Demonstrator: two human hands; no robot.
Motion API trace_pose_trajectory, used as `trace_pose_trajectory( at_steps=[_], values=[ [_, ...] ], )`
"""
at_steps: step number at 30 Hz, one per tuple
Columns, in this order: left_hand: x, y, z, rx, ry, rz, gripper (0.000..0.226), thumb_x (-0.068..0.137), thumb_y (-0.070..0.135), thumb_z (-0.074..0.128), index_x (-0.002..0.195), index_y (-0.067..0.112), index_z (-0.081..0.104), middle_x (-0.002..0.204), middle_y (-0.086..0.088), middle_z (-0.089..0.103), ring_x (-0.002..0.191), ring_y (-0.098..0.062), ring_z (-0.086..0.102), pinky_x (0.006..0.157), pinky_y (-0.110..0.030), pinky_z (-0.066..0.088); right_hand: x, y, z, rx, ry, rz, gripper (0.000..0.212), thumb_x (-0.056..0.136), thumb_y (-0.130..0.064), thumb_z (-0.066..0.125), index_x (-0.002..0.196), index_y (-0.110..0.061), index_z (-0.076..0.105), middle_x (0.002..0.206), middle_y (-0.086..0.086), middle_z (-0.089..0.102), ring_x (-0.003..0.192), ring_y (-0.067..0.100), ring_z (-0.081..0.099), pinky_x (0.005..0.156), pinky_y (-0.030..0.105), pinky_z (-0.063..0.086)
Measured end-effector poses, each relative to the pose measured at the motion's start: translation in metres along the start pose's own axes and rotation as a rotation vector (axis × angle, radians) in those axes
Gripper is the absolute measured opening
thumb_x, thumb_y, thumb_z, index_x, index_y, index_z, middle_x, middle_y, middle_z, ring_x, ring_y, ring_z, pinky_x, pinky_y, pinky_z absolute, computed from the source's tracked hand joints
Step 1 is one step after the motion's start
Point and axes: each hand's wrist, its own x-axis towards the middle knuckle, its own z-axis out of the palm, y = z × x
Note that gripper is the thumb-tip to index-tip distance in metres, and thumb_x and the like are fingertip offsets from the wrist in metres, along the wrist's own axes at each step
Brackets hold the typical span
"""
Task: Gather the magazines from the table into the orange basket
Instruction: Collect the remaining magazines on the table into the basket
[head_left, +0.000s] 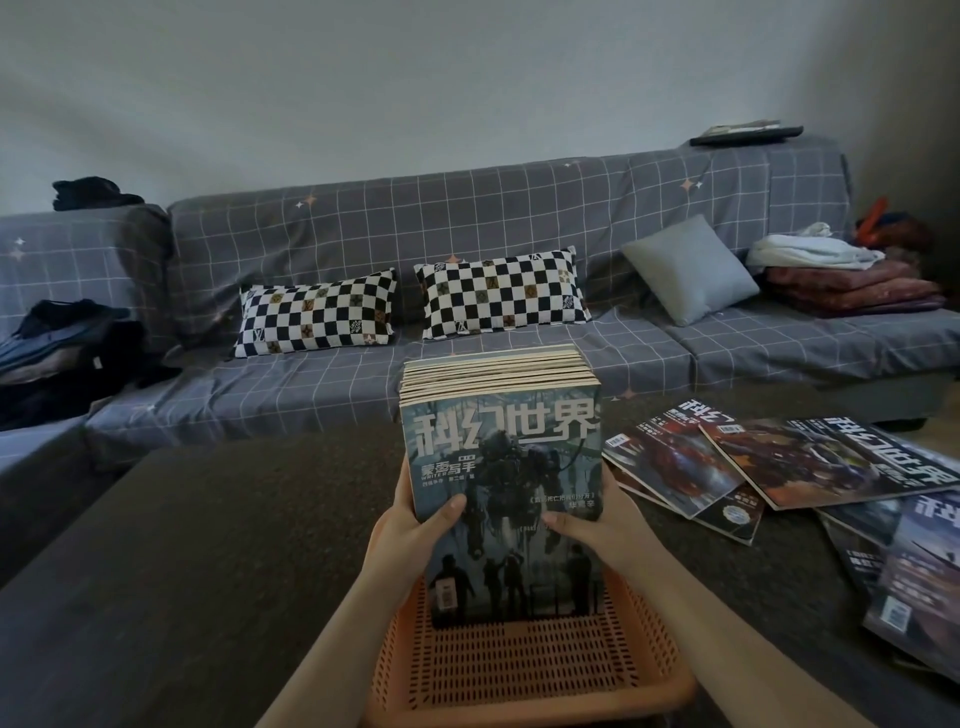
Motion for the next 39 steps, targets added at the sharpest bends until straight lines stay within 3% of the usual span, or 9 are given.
trace_pose_trajectory(
  at_steps=[5,8,12,15,17,19,22,27,39],
  values=[
    [-0.006,0.006,0.0,-0.006,0.022,0.045,0.129,0.041,0.064,0.085,0.147,0.049,0.013,0.132,0.003,0.056,0.105,-0.019,0.065,0.092,-0.048,0.053,-0.005,-0.008,-0.004,0.085,0.025,0.025,0.111,0.056,-0.055,0.08,0.145,-0.036,0.017,0.132,-0.009,0.052,0.121,0.014,0.05,0.105,0.037,0.037],
    [-0.014,0.008,-0.001,0.057,0.051,0.084,0.119,0.058,0.051,0.077,0.149,0.046,0.001,0.147,0.004,0.037,0.121,-0.015,0.051,0.088,-0.034,0.054,-0.008,-0.009,-0.007,0.072,0.052,0.045,0.114,0.063,-0.046,0.079,0.149,-0.03,0.005,0.15,-0.002,0.032,0.134,0.02,0.035,0.105,0.036,0.031],
    [-0.039,0.001,0.005,0.235,0.201,0.134,0.108,0.07,0.055,0.067,0.151,0.038,-0.003,0.159,0.002,0.012,0.137,-0.021,0.033,0.101,-0.045,0.042,-0.022,-0.004,-0.005,0.01,0.084,0.088,0.11,0.07,-0.04,0.078,0.149,-0.028,0.003,0.154,-0.002,0.026,0.137,0.021,0.031,0.109,0.041,0.028],
    [-0.057,-0.005,0.011,0.285,0.417,0.168,0.072,0.084,0.039,0.066,0.144,0.027,0.028,0.14,0.0,0.034,0.112,-0.012,0.05,0.084,-0.03,0.051,-0.039,-0.002,-0.003,-0.035,0.136,0.087,0.105,0.074,-0.035,0.076,0.15,-0.025,0.004,0.151,-0.001,0.031,0.135,0.02,0.036,0.106,0.038,0.032],
    [-0.067,-0.006,0.017,0.312,0.493,0.209,0.035,0.087,0.034,0.064,0.116,0.027,0.047,0.117,0.001,0.053,0.091,-0.009,0.058,0.068,-0.022,0.05,-0.051,0.0,-0.002,-0.059,0.189,0.066,0.098,0.077,-0.03,0.074,0.15,-0.024,0.009,0.149,-0.001,0.035,0.133,0.018,0.037,0.105,0.035,0.033],
    [-0.076,-0.005,0.027,0.346,0.412,0.212,0.014,0.089,0.033,0.061,0.098,0.029,0.051,0.099,0.006,0.062,0.079,-0.004,0.063,0.057,-0.017,0.05,-0.063,-0.001,-0.003,-0.072,0.212,0.046,0.087,0.079,-0.025,0.072,0.148,-0.023,0.019,0.145,-0.002,0.041,0.13,0.014,0.041,0.105,0.032,0.034],
    [-0.084,0.001,0.047,0.406,0.226,0.188,0.005,0.092,0.034,0.057,0.09,0.035,0.052,0.092,0.01,0.064,0.079,0.0,0.062,0.058,-0.015,0.048,-0.078,-0.004,-0.003,-0.09,0.237,0.018,0.07,0.081,-0.019,0.07,0.141,-0.02,0.035,0.136,-0.004,0.05,0.121,0.008,0.049,0.103,0.027,0.039],
    [-0.094,0.004,0.09,0.439,0.044,0.183,0.004,0.093,0.038,0.054,0.089,0.038,0.053,0.093,0.013,0.063,0.085,0.002,0.059,0.068,-0.014,0.044,-0.099,-0.004,-0.016,-0.098,0.307,-0.009,0.039,0.082,-0.021,0.068,0.119,-0.025,0.055,0.109,-0.016,0.061,0.094,-0.008,0.055,0.07,0.004,0.041],
    [-0.105,0.008,0.244,0.438,-0.215,0.293,0.005,0.092,0.035,0.056,0.09,0.039,0.055,0.092,0.014,0.061,0.083,0.005,0.056,0.063,-0.007,0.038,-0.163,0.047,-0.116,-0.158,0.607,0.067,0.03,0.087,-0.022,0.063,0.116,-0.024,0.058,0.103,-0.011,0.062,0.09,-0.002,0.056,0.072,0.009,0.039]
  ],
)
